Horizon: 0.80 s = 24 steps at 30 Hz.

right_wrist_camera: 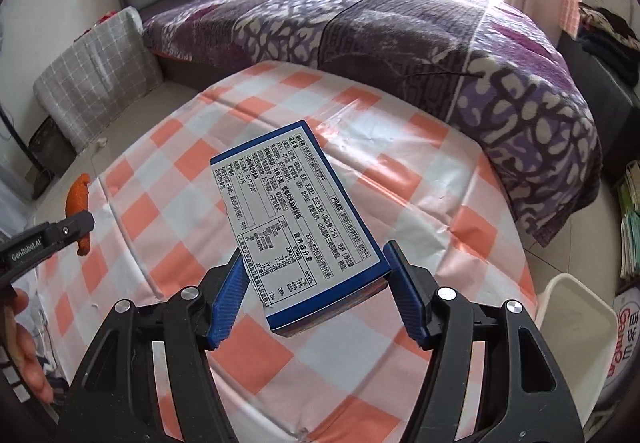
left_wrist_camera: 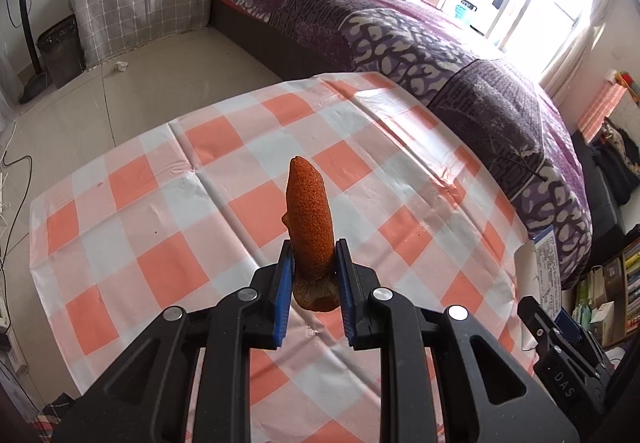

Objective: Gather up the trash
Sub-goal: 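Carry the sausage and box to the white bin and open the right tool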

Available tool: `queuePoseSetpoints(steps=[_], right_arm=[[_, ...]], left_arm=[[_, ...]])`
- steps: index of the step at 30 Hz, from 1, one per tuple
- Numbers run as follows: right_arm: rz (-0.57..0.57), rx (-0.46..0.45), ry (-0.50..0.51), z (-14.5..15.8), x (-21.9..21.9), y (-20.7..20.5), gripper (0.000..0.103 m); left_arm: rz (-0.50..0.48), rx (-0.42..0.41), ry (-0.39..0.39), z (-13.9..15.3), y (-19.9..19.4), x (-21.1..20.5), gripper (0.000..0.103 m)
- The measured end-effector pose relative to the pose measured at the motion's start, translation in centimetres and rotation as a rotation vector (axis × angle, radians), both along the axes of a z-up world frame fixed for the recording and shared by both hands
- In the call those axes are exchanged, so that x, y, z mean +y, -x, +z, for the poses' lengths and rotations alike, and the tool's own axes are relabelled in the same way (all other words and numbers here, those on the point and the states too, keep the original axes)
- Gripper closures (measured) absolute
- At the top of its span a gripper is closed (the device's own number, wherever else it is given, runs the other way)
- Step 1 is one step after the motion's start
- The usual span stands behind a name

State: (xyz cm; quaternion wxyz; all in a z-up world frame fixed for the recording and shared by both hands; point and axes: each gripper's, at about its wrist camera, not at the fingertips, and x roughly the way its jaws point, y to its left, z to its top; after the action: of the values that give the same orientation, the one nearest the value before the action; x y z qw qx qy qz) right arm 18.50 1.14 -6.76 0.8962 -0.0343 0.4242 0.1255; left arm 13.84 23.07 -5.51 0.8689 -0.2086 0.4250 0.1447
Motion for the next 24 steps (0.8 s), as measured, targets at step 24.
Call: queuePoseSetpoints(steps=[24], right_arm=[[-0.333,-0.059,-0.158,3.9,-14.0,7.7,0.039]], left_arm=[[-0.126,-0.118,-0.031,4.5,2.1,-5.7,0.082]])
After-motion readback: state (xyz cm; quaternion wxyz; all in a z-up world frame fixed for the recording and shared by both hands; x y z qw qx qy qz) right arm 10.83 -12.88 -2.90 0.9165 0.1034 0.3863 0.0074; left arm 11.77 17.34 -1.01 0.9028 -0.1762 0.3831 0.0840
